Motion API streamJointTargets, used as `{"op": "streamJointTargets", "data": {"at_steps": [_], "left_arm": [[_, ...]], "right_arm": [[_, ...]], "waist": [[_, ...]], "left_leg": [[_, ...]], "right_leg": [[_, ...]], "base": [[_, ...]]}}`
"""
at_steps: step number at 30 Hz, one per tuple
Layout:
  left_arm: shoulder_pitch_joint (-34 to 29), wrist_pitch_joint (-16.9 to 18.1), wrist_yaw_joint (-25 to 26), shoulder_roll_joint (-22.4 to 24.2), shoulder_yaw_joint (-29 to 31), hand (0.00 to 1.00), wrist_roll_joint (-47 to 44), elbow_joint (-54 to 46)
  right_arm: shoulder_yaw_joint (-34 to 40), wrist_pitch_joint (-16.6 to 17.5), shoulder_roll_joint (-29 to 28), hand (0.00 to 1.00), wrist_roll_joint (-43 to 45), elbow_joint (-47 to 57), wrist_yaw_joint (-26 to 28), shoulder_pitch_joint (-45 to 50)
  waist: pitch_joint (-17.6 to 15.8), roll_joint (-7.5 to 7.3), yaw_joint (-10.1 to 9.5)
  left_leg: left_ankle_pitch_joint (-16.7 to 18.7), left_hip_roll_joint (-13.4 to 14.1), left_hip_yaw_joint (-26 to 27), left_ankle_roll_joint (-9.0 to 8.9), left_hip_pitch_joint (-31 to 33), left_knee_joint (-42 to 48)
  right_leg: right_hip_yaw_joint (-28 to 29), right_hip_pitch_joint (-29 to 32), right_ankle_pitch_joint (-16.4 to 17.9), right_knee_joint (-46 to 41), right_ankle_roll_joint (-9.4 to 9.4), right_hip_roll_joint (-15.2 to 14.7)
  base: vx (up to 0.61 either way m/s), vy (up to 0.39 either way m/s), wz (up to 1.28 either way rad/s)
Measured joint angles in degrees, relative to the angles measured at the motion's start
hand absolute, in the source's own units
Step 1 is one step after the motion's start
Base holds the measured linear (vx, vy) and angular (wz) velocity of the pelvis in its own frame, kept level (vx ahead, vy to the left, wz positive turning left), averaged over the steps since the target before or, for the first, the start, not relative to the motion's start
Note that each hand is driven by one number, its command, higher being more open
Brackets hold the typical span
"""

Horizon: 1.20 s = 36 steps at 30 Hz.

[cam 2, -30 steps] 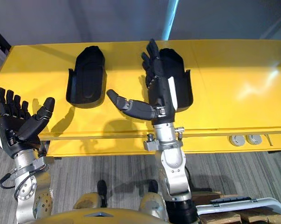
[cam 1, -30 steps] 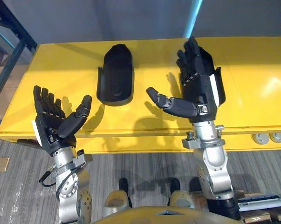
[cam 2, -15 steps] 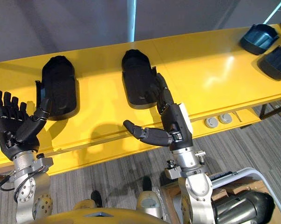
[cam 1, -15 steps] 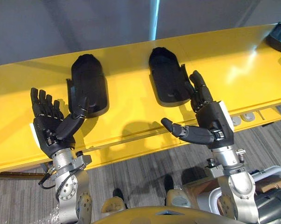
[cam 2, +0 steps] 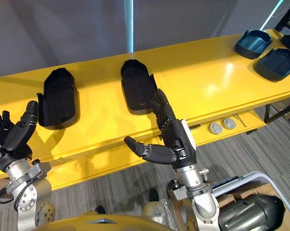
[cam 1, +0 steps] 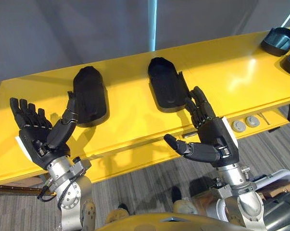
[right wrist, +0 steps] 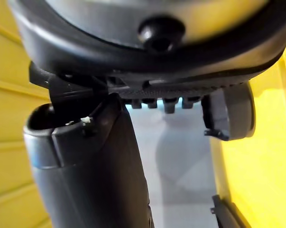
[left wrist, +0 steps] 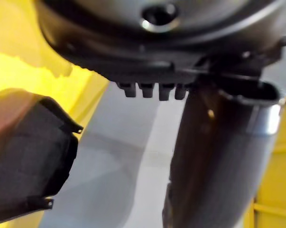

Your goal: Walk over and take three plastic housings, then place them on the shelf

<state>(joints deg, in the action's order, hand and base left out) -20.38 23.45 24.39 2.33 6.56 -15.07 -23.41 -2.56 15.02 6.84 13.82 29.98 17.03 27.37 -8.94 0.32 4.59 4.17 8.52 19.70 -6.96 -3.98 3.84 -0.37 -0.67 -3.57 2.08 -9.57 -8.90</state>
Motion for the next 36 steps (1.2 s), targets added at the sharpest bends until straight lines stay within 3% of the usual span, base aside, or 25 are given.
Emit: {"op": "streamJointTargets", "data": {"at_steps": [10,36], "left_arm": [[0.20,-0.02,0.08,0.02,-0.15,1.00,0.23,-3.63],[0.16,-0.34,-1.67,0.09,-0.35,1.00,0.22,-3.63]], "right_arm": [[-1.06,0.00,-1.44,1.00,-2.23,-9.04,-8.65,-6.52],[-1.99,0.30,-3.23,1.00,-6.92,-12.05,-13.47,-10.39]], "waist": [[0.53,-0.41,-1.40],[1.47,-0.20,-2.88]], "left_leg": [[-0.92,-0.10,-2.96,0.12,1.54,0.00],[-2.63,-1.11,-4.60,0.63,1.49,-1.27]], "right_leg": [[-2.69,-0.21,-0.02,-0.02,0.03,-0.12],[-4.32,-0.45,0.01,-0.79,0.32,-1.02]], "base": [[-0.01,-0.018,0.14],[-0.02,-0.003,0.03]]}}
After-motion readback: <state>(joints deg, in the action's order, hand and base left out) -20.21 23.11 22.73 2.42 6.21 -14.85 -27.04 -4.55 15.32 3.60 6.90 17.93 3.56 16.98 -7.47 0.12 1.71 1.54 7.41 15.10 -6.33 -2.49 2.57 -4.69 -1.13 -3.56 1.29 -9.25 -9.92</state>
